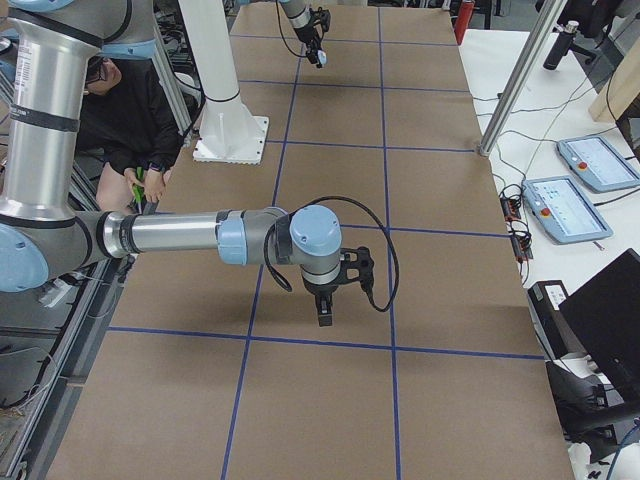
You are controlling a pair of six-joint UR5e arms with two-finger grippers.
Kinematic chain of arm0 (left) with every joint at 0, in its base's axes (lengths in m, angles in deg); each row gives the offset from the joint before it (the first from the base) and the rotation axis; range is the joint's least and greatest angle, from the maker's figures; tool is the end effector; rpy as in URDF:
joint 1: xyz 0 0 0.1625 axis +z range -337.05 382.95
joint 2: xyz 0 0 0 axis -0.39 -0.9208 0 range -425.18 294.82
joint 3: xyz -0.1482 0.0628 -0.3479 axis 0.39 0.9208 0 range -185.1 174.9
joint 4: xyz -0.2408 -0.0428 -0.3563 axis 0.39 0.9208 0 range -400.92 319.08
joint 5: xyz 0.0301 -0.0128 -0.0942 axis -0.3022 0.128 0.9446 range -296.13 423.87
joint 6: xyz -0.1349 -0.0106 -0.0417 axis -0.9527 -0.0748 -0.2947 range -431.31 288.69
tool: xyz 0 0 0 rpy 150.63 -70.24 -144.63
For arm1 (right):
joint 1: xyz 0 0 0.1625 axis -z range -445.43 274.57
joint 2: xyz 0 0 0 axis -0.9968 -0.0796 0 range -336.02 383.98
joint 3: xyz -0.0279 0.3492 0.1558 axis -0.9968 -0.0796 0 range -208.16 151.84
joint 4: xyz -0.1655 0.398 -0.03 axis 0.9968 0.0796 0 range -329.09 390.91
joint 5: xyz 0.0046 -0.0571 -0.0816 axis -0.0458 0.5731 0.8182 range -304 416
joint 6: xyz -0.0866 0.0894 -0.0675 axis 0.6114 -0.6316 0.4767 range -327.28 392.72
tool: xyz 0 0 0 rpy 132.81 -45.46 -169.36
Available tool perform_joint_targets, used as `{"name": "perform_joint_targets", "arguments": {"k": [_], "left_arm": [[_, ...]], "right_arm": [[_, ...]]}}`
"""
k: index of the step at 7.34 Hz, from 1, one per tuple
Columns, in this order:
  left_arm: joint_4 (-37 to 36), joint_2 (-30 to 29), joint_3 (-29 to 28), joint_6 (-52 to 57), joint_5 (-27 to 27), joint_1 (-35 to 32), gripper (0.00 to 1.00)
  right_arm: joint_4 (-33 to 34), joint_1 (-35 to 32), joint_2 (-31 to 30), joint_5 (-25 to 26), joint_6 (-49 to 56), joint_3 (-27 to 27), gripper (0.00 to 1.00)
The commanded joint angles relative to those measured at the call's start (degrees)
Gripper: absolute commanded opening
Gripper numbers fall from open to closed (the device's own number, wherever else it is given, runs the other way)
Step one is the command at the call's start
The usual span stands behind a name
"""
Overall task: Place and press bell with both arms
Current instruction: 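Carry the bell with the left gripper toward the table centre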
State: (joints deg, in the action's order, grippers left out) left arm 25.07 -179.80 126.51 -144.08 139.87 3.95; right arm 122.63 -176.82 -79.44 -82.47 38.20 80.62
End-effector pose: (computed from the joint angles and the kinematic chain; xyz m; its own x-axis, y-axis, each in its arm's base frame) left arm 0.4102 -0.3185 0.1695 0.8078 0.0257 -0.5889 0.2413 0.8971 0.3701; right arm 0.0376 -0.4250 0.5844 0.6633 -0.1267 0.7375 0.0393 0.9901 0.1347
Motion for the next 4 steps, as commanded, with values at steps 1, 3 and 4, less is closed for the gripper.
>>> {"name": "perform_joint_targets", "arguments": {"k": [1,3,4], "left_arm": [[6.91,-9.19,-9.59,3.69,-0.86,-6.02,0.0],[24.35,-9.22,-18.09,10.96,-1.99,-9.29,0.0],[32.1,-9.48,-23.54,12.47,-5.48,-9.04,0.0]], "right_arm": [[-0.05,0.07,0.14,-0.04,0.05,-0.24,1.0],[-0.05,0.07,0.15,0.04,0.14,-0.24,1.0],[-0.05,0.07,0.06,0.04,0.05,-0.15,1.0]]}}
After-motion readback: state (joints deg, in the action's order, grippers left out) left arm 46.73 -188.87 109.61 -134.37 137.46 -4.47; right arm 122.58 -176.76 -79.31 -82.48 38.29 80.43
